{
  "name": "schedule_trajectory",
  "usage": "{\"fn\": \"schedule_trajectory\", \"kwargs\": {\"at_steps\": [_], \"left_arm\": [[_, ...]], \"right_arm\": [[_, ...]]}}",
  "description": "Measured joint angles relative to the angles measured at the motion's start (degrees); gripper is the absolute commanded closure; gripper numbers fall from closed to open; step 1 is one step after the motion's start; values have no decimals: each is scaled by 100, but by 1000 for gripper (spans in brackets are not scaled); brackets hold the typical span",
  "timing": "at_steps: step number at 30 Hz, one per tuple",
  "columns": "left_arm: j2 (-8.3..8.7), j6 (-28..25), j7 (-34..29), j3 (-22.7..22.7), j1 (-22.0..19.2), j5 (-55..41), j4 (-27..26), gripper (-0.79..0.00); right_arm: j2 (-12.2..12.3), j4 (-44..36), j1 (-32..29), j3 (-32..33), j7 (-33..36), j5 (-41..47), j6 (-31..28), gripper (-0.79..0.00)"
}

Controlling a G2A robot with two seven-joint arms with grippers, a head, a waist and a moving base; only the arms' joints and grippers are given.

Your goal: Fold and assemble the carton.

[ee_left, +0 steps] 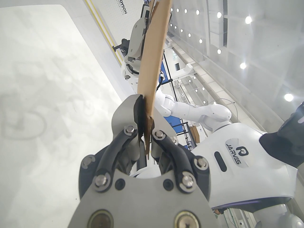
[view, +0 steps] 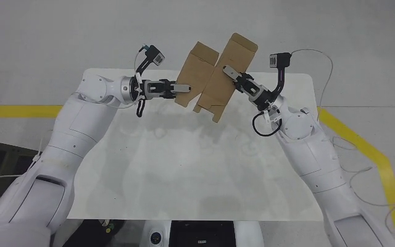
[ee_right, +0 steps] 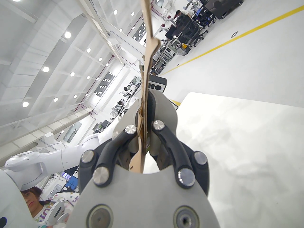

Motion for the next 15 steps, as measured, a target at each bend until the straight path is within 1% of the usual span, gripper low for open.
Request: {"fn": "schedule_trajectory", "kwargs": {"at_steps": [1, 2, 3, 10, 15], "left_arm": [[-6, 8, -8, -8, -1, -9, 17, 0], [-15, 18, -18, -19, -5, -18, 41, 0], [-21, 25, -24, -27, -9, -19, 57, 0], [-61, 80, -79, -90, -53, 18, 177, 0], [-54, 299, -302, -203, -116, -37, 327, 0]], "right_arm": [[-4, 2, -2, 4, 6, 9, -1, -18], [-9, 3, -4, 8, 19, 23, -4, -280], [-13, 5, -6, 11, 34, 37, -4, -782], [-8, 54, -8, 131, 287, 158, -45, -785], [98, 81, -62, 437, 961, 211, 37, -785]]}}
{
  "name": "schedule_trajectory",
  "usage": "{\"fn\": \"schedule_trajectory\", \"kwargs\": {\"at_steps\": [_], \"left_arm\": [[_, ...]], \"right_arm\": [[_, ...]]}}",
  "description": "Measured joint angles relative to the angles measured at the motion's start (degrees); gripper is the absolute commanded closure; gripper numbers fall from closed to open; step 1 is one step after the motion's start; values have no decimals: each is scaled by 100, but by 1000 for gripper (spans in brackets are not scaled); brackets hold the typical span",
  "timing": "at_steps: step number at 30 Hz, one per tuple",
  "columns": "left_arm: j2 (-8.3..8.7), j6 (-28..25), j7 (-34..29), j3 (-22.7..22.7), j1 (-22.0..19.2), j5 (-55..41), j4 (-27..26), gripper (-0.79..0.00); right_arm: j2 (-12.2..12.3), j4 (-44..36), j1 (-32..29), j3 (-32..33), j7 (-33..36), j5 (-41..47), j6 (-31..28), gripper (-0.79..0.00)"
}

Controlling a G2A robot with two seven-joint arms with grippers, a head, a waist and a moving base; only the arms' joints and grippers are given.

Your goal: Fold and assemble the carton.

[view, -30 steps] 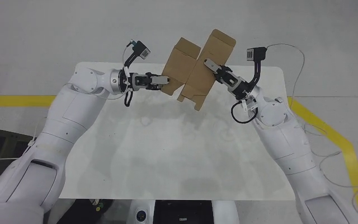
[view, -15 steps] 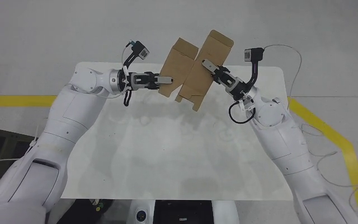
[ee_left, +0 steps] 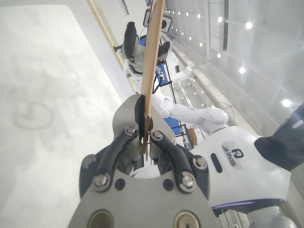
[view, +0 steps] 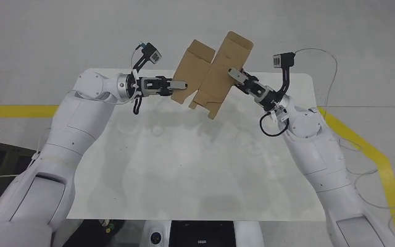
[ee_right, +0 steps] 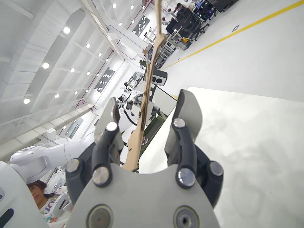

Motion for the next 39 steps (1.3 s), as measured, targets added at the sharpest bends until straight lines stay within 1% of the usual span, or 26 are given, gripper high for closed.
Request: {"fn": "schedule_trajectory", "kwargs": {"at_steps": [3, 7, 14, 20, 29, 35, 39], "left_arm": [[17, 169, -168, -70, -41, 10, 78, 0], [60, 342, -341, -52, -33, 407, -8, 0], [136, 570, -569, 8, 155, 797, -470, 0], [236, 617, -616, 35, 273, 1082, -910, 0], [353, 778, -778, 238, 331, 1270, -1236, 0], [406, 799, -798, 392, 302, 1265, -1275, 0], [431, 810, -808, 483, 270, 1200, -1274, 0]], "right_arm": [[80, -28, -46, 210, 503, 52, 124, -785], [170, -86, -68, 432, 1151, 170, 267, -785], [286, 84, -6, 575, 2452, 533, 613, -785], [343, 342, 86, 600, 3195, 738, 693, -785], [389, 481, 159, 508, 3825, 857, 512, -785], [401, 511, 203, 323, 3911, 913, 581, -785], [407, 480, 238, 143, 3958, 990, 628, -754]]}}
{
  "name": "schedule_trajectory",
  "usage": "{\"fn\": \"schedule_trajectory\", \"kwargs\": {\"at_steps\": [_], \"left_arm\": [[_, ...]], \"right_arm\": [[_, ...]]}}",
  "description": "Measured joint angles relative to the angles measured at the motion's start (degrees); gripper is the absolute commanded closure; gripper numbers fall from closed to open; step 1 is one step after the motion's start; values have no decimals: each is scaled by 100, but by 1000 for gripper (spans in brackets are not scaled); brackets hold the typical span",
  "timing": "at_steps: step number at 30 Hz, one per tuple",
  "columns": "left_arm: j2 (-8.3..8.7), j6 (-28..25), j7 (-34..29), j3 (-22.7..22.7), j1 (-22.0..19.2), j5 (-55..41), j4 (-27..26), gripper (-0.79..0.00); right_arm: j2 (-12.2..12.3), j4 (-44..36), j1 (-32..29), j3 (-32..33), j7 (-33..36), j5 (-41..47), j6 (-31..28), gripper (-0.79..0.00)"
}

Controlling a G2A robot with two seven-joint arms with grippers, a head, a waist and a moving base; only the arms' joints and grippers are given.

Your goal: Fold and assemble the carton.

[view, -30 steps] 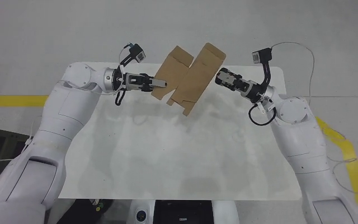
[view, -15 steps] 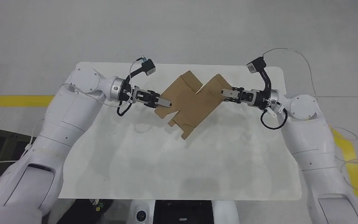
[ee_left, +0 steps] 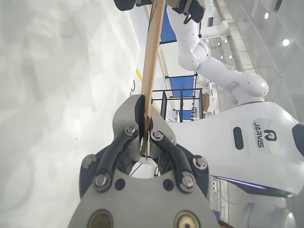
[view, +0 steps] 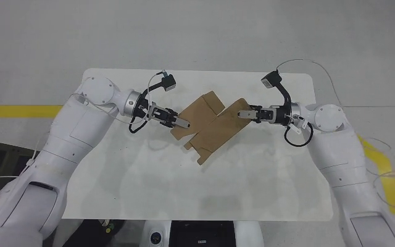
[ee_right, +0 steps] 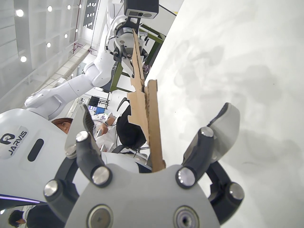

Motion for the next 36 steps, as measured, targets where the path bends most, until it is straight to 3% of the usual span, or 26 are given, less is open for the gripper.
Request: {"fn": "schedule_trajectory", "kwargs": {"at_steps": [4, 7, 8, 10, 12, 21, 29, 34, 36], "left_arm": [[21, -31, 30, 95, -30, -2, 28, 0], [33, -61, 60, 168, -62, -4, 68, 0], [37, -73, 72, 195, -77, -9, 84, 0], [42, -86, 86, 235, -97, -23, 109, 0], [48, -101, 100, 280, -122, -33, 131, 0], [79, -140, 140, 427, -208, -127, 205, 0], [115, -149, 149, 495, -272, -232, 287, 0], [131, -155, 155, 531, -301, -291, 313, 0], [138, -156, 157, 540, -308, -336, 314, -249]], "right_arm": [[20, 1, 34, -124, -26, 58, -26, -723], [43, 17, 61, -190, -41, 100, -41, -659], [52, 21, 72, -216, -43, 116, -43, -606], [68, 28, 90, -252, -44, 133, -45, -431], [86, 38, 110, -293, -48, 153, -48, -354], [155, 149, 187, -471, -90, 256, -90, -215], [207, 237, 239, -605, -126, 381, -126, 0], [231, 303, 255, -663, -148, 469, -149, 0], [239, 333, 259, -685, -162, 522, -162, 0]]}}
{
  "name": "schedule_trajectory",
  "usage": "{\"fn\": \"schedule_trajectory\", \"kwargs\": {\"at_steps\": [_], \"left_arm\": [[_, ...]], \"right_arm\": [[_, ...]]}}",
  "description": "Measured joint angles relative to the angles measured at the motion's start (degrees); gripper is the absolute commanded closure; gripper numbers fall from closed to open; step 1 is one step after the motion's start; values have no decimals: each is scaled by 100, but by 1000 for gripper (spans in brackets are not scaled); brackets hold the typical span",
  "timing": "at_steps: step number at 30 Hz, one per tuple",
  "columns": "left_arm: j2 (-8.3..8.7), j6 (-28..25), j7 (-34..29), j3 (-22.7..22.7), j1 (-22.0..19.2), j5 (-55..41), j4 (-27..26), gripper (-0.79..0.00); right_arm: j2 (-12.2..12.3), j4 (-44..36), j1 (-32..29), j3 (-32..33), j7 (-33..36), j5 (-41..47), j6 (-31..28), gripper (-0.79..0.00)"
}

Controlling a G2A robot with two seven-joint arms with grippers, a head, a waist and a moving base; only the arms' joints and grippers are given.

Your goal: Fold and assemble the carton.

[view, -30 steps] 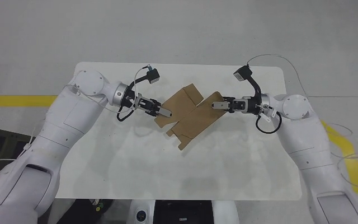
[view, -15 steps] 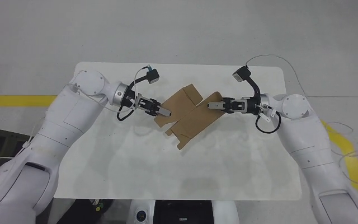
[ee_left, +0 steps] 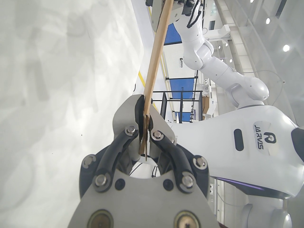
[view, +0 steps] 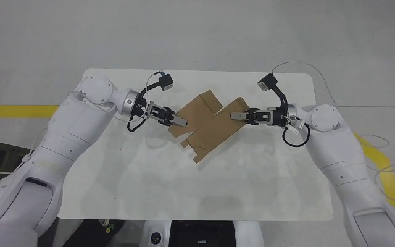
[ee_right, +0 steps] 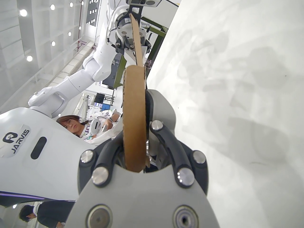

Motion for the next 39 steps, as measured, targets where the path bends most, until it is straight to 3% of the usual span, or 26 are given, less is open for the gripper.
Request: {"fn": "schedule_trajectory", "kwargs": {"at_steps": [1, 2, 3, 13, 30, 39], "left_arm": [[3, 1, -1, 2, -4, -17, 0, -372], [8, -1, 0, 4, -9, -32, 0, -770], [13, -4, 3, 4, -12, -44, 0, -785], [37, -37, 36, -46, -26, -261, 195, -785], [-117, 123, -124, -313, -5, -1192, 720, -785], [-160, 89, -89, -439, -60, -943, 825, -785]], "right_arm": [[3, 15, 2, -7, -6, 24, -6, 0], [6, 37, 3, -15, -16, 56, -16, 0], [9, 55, 4, -18, -25, 81, -25, 0], [11, 205, -65, 26, -229, 289, -209, 0], [-75, -139, -283, 2, -1595, -301, -174, 0], [-95, -144, -353, 54, -2220, -811, -113, 0]]}}
